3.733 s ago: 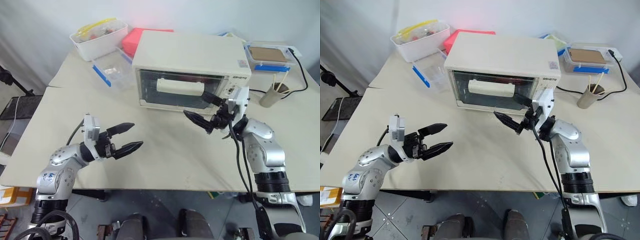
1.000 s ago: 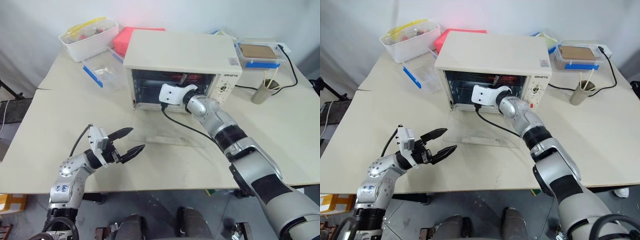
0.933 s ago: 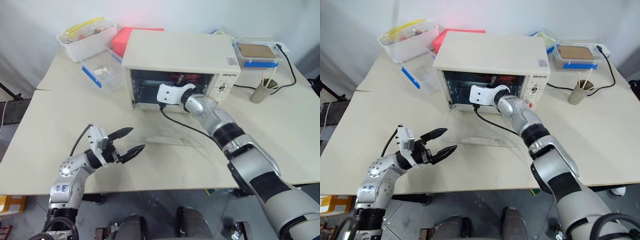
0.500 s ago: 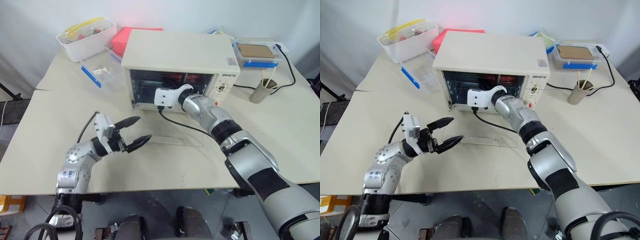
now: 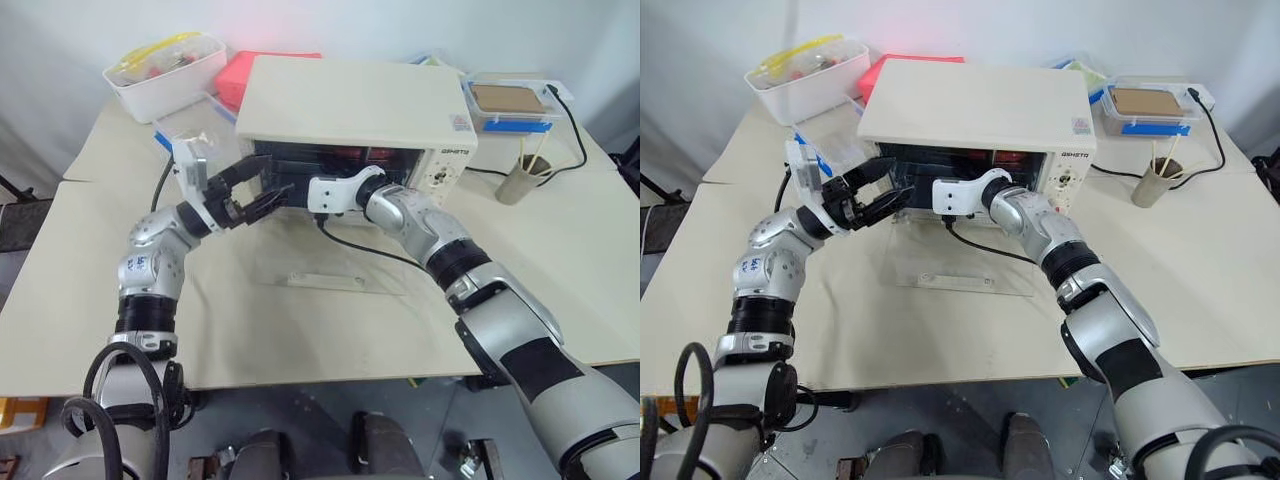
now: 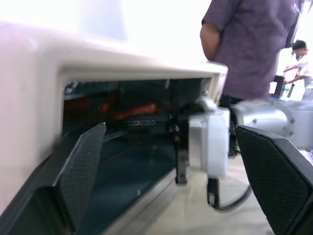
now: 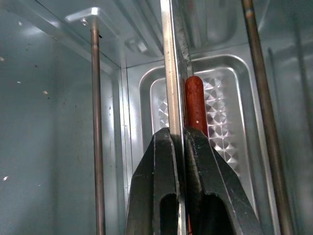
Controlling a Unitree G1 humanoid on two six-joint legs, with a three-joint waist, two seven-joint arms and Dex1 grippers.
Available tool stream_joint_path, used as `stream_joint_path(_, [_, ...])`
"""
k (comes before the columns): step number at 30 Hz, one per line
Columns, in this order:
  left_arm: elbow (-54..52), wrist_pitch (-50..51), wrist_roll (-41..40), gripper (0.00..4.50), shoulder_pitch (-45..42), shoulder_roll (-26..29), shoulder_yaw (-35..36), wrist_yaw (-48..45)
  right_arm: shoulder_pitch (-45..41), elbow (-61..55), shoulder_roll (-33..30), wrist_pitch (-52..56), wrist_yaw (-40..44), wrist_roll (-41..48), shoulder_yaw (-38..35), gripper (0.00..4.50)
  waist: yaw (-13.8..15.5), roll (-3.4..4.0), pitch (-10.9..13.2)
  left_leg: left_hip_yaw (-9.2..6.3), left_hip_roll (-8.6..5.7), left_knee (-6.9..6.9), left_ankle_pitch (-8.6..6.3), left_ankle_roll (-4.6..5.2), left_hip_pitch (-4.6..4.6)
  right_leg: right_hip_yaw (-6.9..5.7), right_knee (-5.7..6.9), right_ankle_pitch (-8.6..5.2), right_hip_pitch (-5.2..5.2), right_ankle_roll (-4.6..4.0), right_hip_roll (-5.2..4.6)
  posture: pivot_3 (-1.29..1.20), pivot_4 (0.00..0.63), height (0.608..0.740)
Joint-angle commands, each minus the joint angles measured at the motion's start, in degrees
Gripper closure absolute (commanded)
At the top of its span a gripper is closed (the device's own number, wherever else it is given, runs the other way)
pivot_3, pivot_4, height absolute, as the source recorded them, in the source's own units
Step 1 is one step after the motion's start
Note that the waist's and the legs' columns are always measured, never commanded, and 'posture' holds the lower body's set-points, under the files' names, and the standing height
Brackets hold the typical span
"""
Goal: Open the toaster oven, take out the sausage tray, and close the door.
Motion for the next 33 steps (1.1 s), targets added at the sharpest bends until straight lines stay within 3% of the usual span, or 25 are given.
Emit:
stream_joint_path(1, [3.94,-1.67,0.28,0.00,-2.99,0.28,1.25,-1.06,3.82,-14.56,-1.80,-0.07,3.31,2.27,-2.52,4.41,0.04,0.00,0.00,0.00,0.00,0.00,0.00,0.00,0.00,-0.02,-0.01,0.00,0.00,0.00,0.00,0.00,0.150,0.740])
stream_joint_path(13, [10.85,-2.04,1.37,0.00,-6.82,0.44,1.86,-2.04,31.77,-56.48,-12.68,8.56,18.10,1.15,-8.38,4.41,2.57,-0.03,0.01,0.11,-0.01,0.14,0.05,-0.01,-0.02,0.00,-0.02,0.00,0.01,0.00,-0.02,0.00,0.150,0.740])
stream_joint_path(22, [9.70,-0.28,1.87,0.00,-4.71,2.07,1.07,-4.19,46.13,-70.42,-17.80,10.28,22.88,0.83,-11.81,4.41,3.50,-0.10,0.06,0.24,-0.03,0.24,0.16,-0.01,-0.01,0.10,-0.04,0.00,0.04,0.01,-0.03,0.00,0.150,0.740])
stream_joint_path(29, [-2.71,16.23,-1.66,0.00,2.91,6.71,0.42,-5.00,48.02,-73.38,-18.24,10.18,25.23,1.30,-13.04,4.41,3.28,-0.11,0.06,0.18,-0.02,0.18,0.16,-0.01,0.01,0.08,-0.05,0.00,0.03,0.00,-0.03,0.00,0.150,0.740])
stream_joint_path(33, [-8.92,36.09,-4.59,0.00,5.75,11.15,0.54,0.25,47.92,-74.42,-18.51,9.26,26.74,2.25,-13.47,4.41,3.48,-0.14,0.08,0.09,-0.02,0.19,0.16,-0.01,0.00,0.08,-0.03,0.00,0.04,0.01,-0.03,0.00,0.150,0.740])
